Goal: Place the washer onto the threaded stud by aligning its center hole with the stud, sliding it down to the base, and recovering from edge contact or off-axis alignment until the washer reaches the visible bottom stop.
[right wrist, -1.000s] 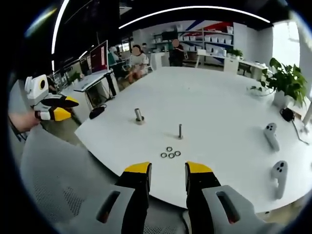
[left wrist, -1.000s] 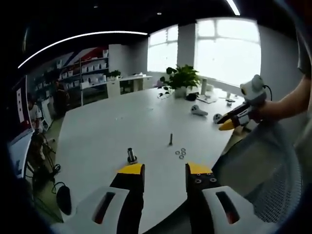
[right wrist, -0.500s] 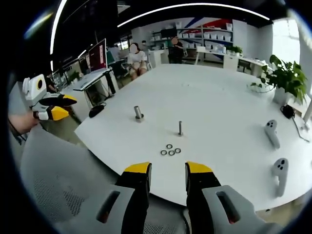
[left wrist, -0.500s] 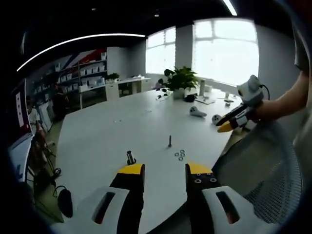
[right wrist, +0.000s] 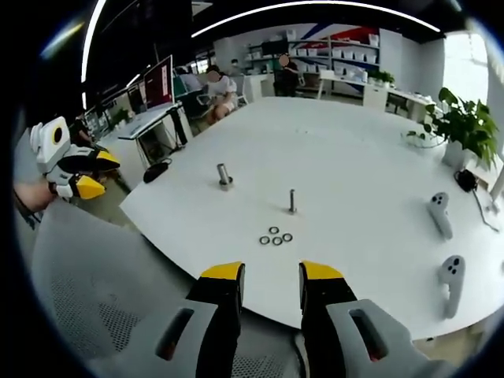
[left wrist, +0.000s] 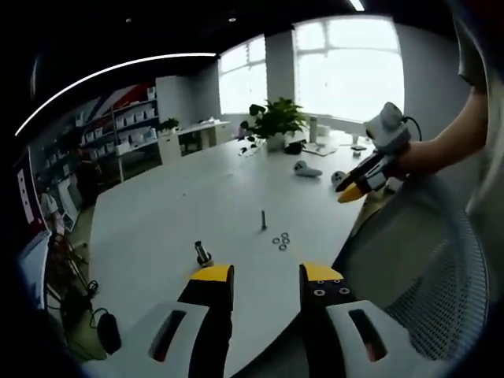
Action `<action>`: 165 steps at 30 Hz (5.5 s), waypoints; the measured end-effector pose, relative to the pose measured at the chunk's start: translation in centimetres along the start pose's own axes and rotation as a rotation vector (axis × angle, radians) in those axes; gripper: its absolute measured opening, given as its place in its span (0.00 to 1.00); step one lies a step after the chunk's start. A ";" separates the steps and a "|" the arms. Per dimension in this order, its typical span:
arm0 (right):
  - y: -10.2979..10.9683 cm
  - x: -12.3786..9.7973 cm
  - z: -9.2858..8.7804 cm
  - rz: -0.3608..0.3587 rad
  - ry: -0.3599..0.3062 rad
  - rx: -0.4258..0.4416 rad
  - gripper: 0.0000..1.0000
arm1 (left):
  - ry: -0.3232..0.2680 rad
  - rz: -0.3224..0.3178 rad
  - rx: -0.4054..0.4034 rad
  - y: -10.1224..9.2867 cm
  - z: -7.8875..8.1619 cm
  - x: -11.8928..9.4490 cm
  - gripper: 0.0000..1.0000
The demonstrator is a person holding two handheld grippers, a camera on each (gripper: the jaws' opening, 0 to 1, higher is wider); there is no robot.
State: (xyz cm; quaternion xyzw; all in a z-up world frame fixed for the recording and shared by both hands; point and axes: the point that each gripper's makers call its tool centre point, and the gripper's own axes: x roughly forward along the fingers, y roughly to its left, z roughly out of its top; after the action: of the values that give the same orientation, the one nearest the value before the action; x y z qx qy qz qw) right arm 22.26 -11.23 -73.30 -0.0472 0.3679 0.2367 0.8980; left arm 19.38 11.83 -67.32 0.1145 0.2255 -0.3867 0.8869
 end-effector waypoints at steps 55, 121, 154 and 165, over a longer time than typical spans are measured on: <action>-2.2 7.4 -1.4 0.048 0.240 -0.074 0.30 | 0.019 0.017 0.028 0.1 -0.7 0.0 0.30; 1.7 17.2 -3.2 0.219 0.512 -0.396 0.24 | 0.032 0.058 -0.008 1.1 -1.2 0.0 0.29; 1.4 17.5 -3.8 0.213 0.744 -0.715 0.16 | 0.049 0.071 -0.009 1.5 -1.5 0.0 0.28; 1.7 17.7 -4.0 0.173 0.727 -0.788 0.15 | 0.050 0.078 -0.011 1.6 -1.5 -0.1 0.27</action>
State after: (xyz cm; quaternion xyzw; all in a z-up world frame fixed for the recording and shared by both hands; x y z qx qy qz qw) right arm 29.83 -3.85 -88.09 -0.4288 0.5408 0.3984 0.6041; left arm 20.03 13.51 -68.54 0.1278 0.2449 -0.3477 0.8960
